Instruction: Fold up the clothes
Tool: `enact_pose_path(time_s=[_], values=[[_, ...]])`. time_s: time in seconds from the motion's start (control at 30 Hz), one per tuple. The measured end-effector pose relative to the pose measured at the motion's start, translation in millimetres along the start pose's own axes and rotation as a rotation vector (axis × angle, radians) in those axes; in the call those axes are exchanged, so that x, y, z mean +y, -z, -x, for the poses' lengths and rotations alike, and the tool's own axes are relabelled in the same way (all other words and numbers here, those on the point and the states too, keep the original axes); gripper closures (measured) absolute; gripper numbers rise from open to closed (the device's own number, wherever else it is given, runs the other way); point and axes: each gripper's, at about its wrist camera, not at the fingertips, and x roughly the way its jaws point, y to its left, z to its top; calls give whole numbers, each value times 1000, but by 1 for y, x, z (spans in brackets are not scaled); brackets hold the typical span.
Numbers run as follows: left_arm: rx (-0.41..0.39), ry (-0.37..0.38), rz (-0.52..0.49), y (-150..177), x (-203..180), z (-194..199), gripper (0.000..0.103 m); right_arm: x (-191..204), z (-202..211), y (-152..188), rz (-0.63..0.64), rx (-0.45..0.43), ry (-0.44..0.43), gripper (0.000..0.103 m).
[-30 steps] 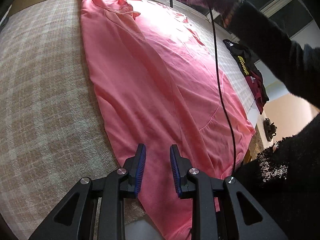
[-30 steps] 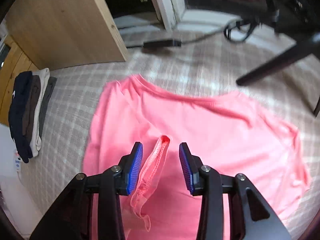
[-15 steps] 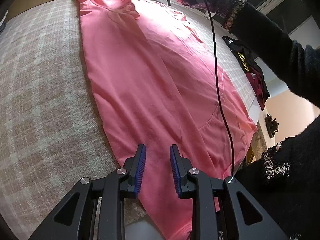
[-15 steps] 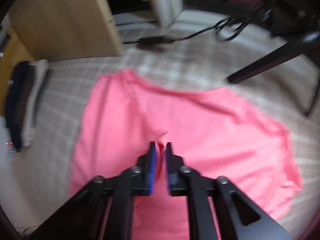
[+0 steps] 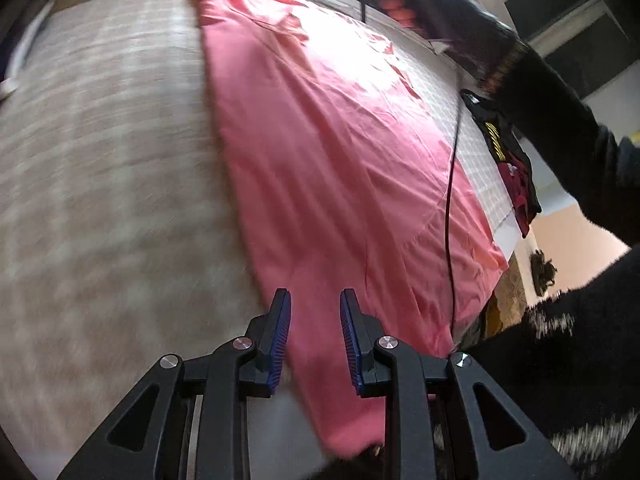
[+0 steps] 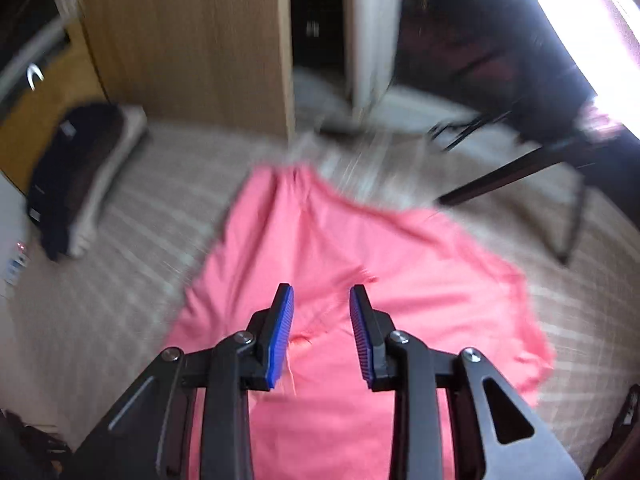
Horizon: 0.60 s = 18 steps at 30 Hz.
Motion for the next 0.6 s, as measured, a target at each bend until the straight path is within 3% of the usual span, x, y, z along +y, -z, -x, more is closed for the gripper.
enact_pose_path(time_s=[0.07, 0.13, 0.23, 0.4, 0.6], values=[[-15, -25, 43, 19, -2, 14, 79, -12, 45, 5, -15, -61, -20, 57], [-32, -37, 78, 40, -11, 19, 79, -23, 74, 18, -39, -88, -58, 48], [-53, -73, 136, 68, -26, 15, 79, -36, 107, 52, -63, -99, -95, 48], [-78, -121, 187, 98, -51, -1, 79, -58, 120, 135, -56, -53, -136, 48], [-126, -182, 218, 115, -80, 2, 79, -13, 85, 263, 46, 121, -314, 50]])
